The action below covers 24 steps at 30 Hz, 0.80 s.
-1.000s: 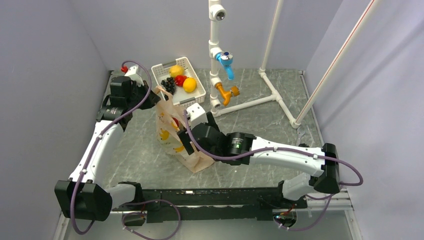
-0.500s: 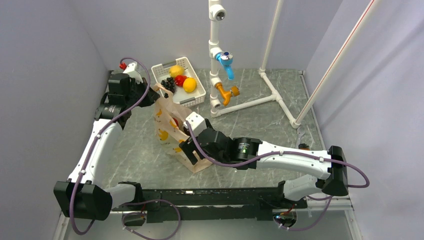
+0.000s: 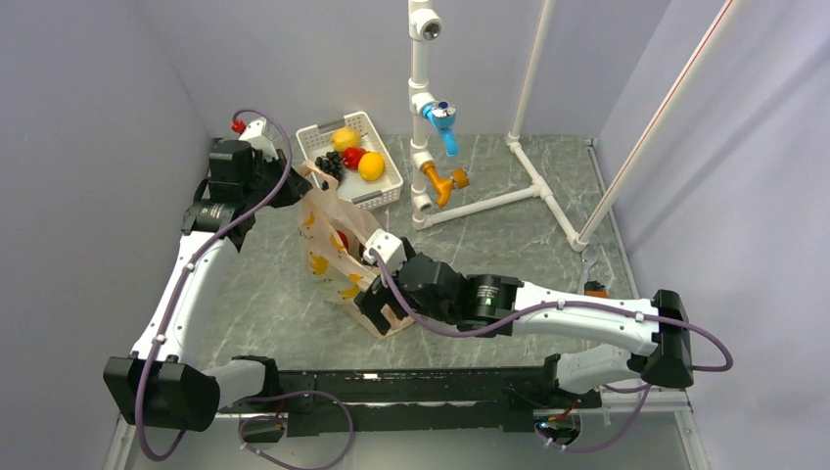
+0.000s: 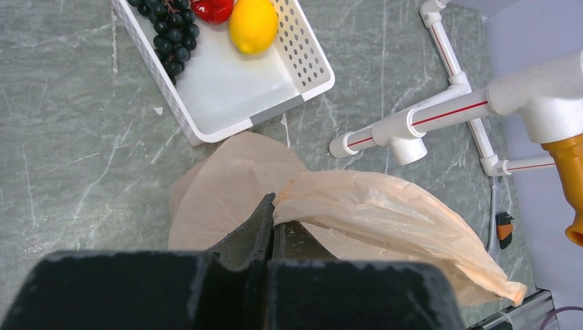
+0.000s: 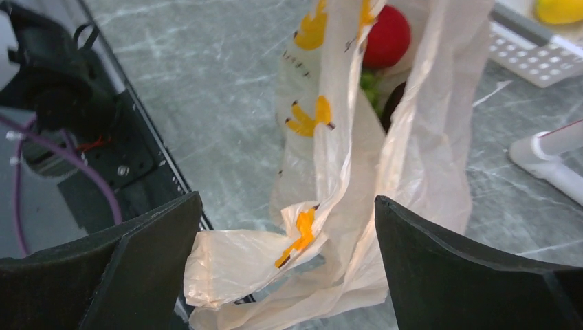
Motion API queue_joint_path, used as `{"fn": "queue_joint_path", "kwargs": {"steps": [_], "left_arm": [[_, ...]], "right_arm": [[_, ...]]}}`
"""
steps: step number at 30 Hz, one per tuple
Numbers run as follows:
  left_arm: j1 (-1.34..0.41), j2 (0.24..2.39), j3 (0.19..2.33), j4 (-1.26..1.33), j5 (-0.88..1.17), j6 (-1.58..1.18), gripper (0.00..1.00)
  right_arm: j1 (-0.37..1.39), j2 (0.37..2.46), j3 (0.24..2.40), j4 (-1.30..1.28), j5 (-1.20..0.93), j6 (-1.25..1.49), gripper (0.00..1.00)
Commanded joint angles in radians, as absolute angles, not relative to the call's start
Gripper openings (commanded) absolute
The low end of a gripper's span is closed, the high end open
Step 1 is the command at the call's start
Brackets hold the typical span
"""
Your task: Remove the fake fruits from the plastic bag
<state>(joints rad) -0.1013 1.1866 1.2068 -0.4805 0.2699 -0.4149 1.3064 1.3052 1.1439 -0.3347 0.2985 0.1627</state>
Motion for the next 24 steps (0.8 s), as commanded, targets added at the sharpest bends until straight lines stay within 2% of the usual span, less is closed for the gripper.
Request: {"fn": "queue_joint_path", "kwargs": {"steps": [1, 5, 10, 12, 13, 17, 21, 24], "left_arm": [[-0.098, 1.163, 1.214, -0.455, 0.277, -0.441, 0.0], [-0.098, 1.154, 1.199, -0.465, 0.274, -0.435, 0.0], [-0.098, 1.148, 1.197, -0.477, 0.264, -0.429, 0.0], [-0.098, 1.145, 1.193, -0.479, 0.261, -0.43, 0.0], [-0.098, 1.144, 1.191, -0.48, 0.26, -0.428, 0.0], [-0.099, 1.144, 1.191, -0.487, 0.248, -0.422, 0.0], [-0.098, 1.142, 1.195, -0.482, 0.242, -0.431, 0.0], [-0.098, 1.133, 1.197, -0.463, 0.241, -0.444, 0.0]], "right_arm": [[1.329, 1.246, 1.026, -0.196, 0.196, 0.112, 0.99], [1.339, 1.208, 0.969, -0.147, 0.228, 0.055, 0.99], [1.351, 1.188, 0.945, -0.1, 0.123, 0.01, 0.99], [1.36, 1.205, 0.949, -0.098, 0.179, 0.009, 0.98], [1.363, 1.216, 0.957, -0.109, 0.222, 0.018, 0.94], [1.37, 1.208, 0.958, -0.144, 0.37, 0.068, 0.67], [1.369, 1.113, 0.884, -0.101, 0.35, 0.087, 0.47], [1.37, 1.055, 0.843, -0.086, 0.39, 0.104, 0.26]]}}
